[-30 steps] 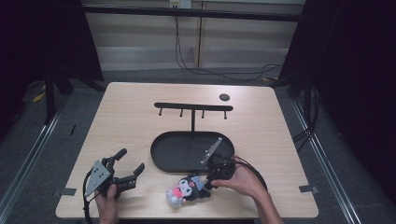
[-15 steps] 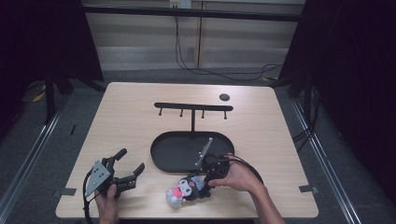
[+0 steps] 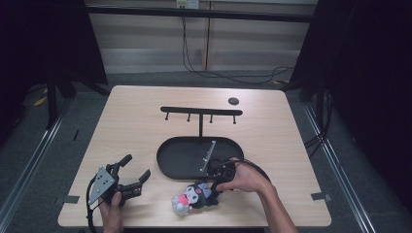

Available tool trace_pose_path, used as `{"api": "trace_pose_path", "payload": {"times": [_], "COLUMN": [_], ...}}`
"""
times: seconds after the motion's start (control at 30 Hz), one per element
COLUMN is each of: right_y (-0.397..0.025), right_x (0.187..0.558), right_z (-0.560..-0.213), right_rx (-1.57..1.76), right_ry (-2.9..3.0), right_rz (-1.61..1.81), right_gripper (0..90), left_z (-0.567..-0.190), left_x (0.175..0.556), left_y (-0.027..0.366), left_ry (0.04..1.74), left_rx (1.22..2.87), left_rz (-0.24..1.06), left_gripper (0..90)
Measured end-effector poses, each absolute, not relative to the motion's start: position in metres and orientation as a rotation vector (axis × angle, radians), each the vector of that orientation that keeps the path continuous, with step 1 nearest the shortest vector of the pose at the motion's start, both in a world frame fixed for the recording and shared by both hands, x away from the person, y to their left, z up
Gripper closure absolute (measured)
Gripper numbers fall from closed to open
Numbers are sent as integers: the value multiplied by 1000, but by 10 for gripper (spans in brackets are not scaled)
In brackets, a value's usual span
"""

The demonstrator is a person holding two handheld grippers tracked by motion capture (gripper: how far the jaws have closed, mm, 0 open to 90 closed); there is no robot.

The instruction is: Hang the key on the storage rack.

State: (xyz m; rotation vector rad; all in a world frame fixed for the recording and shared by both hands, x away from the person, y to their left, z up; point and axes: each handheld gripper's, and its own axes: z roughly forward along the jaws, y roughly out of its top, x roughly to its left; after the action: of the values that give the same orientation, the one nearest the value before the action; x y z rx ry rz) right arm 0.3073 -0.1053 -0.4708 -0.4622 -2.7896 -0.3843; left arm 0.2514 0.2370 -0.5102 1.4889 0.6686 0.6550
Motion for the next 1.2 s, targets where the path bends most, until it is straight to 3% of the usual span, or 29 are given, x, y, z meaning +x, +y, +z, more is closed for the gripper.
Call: {"api": "trace_pose_path", "payload": {"times": [0.07, 0.3, 0.53, 0.8, 1.2], "right_y": [-102, -91, -82, -63, -60], "right_x": [306, 303, 298, 296, 302], "right_z": [-470, -467, -467, -466, -468], "right_rx": [-447, -427, -371, -316, -385], "right_ry": [-2802, -2878, -2912, -2972, -2909], "right_rz": [-350, -298, -227, -102, -89], "right_gripper": [776, 743, 853, 824, 871], "left_z": [-510, -510, -510, -510, -510], "left_x": [251, 251, 251, 251, 251], "left_y": [237, 237, 237, 237, 237], "left_ry": [669, 668, 667, 667, 669], "left_rx": [1489, 1488, 1488, 1488, 1482], "left_rz": [655, 655, 655, 654, 651], "left_gripper": [153, 153, 152, 152, 152]}}
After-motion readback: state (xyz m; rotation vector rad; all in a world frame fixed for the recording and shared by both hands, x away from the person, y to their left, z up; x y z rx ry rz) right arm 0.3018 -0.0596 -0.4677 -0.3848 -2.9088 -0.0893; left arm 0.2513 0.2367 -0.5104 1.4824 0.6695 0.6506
